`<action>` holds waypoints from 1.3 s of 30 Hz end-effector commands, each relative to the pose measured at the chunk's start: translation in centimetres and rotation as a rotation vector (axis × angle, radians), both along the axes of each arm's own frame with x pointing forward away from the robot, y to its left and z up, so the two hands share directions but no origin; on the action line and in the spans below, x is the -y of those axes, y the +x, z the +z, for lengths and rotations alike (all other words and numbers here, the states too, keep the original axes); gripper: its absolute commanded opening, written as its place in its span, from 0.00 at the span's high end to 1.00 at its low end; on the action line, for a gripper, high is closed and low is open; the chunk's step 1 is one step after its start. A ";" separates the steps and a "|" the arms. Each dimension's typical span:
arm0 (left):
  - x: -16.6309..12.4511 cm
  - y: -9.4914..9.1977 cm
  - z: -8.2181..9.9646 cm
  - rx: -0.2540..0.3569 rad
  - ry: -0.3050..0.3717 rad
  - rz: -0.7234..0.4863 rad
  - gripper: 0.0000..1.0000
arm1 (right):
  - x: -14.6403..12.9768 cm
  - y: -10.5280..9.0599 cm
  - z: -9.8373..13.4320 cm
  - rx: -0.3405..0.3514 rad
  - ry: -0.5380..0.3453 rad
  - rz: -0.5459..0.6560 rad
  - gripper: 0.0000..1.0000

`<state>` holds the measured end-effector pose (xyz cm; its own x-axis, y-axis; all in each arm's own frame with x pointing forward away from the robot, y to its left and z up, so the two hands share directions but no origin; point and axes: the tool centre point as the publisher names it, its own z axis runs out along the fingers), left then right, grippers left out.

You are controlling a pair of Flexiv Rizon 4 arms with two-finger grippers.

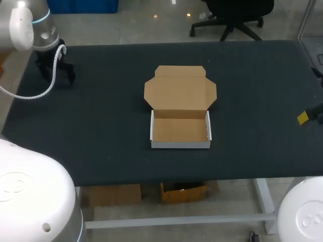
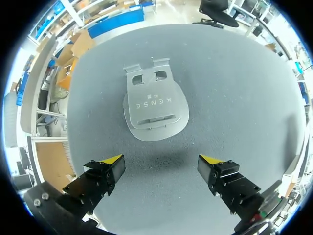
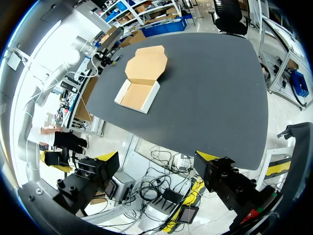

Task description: Assemble the packaging by folding the flat box into shape, placing the metal phone stand inside, and closing the box properly

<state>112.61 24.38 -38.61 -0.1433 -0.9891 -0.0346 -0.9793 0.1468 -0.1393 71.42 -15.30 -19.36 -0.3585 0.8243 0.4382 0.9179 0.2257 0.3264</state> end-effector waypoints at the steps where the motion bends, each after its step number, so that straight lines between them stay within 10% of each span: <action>1: 0.0 0.8 -0.6 -0.012 0.003 -0.005 0.00 | 0.0 -0.1 0.1 -0.002 0.001 0.002 0.00; 39: 0.6 3.7 -1.1 -0.020 0.016 -0.013 0.00 | 0.0 -0.1 0.1 -0.002 0.001 0.002 0.00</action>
